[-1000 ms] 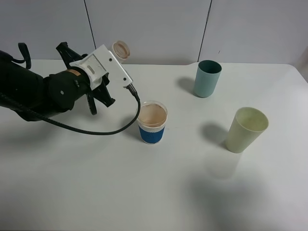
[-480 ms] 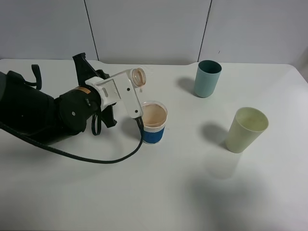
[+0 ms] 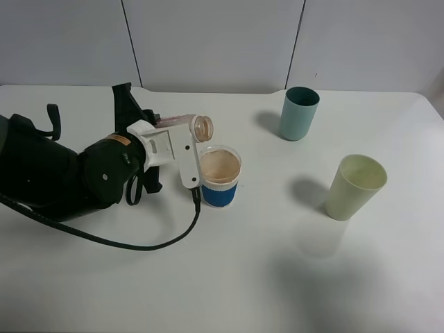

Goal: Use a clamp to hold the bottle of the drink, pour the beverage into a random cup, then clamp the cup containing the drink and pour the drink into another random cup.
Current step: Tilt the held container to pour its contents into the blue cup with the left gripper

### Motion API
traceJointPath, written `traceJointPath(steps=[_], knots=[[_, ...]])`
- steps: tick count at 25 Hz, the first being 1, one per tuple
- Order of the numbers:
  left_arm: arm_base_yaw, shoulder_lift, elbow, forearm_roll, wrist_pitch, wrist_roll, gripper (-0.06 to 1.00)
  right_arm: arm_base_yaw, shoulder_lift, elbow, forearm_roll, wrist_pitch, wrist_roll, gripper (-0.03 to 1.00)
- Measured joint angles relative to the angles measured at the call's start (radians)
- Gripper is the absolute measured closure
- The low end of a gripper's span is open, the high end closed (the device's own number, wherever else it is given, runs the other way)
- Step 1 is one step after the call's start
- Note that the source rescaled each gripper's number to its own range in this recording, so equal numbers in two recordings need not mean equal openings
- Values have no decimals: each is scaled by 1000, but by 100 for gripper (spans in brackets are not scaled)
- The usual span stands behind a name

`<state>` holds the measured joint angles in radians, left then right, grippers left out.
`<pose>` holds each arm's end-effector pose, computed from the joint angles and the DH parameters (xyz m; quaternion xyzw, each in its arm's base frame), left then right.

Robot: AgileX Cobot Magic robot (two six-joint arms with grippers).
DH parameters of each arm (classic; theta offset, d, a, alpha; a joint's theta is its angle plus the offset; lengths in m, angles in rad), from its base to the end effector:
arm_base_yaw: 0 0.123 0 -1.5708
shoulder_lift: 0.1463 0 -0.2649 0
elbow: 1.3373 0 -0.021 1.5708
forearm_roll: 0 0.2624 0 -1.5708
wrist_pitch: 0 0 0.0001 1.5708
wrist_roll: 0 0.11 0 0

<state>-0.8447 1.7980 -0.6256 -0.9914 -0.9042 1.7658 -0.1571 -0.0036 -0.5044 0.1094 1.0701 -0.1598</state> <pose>0.2608 -0.1848 0.1092 0.5299 0.6263 0.3389 0.4606 0.0419 0.0040 0.2753 -0.0037 0.8523 -0.0281 0.5223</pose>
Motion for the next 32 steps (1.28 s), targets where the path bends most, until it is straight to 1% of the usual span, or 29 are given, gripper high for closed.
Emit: traceJointPath(steps=[4, 12, 20, 26, 32], knots=[[0, 0, 2, 17, -9, 15, 91, 0, 0, 0, 0, 0, 0, -3], [0, 0, 2, 29, -17, 141, 91, 0, 0, 0, 0, 0, 0, -3], [0, 0, 2, 30, -46, 171, 91, 0, 0, 0, 0, 0, 0, -3], [0, 0, 2, 57, -62, 196, 91, 0, 0, 0, 0, 0, 0, -3], [-1, 0, 2, 64, -81, 231, 91, 0, 0, 0, 0, 0, 0, -3]])
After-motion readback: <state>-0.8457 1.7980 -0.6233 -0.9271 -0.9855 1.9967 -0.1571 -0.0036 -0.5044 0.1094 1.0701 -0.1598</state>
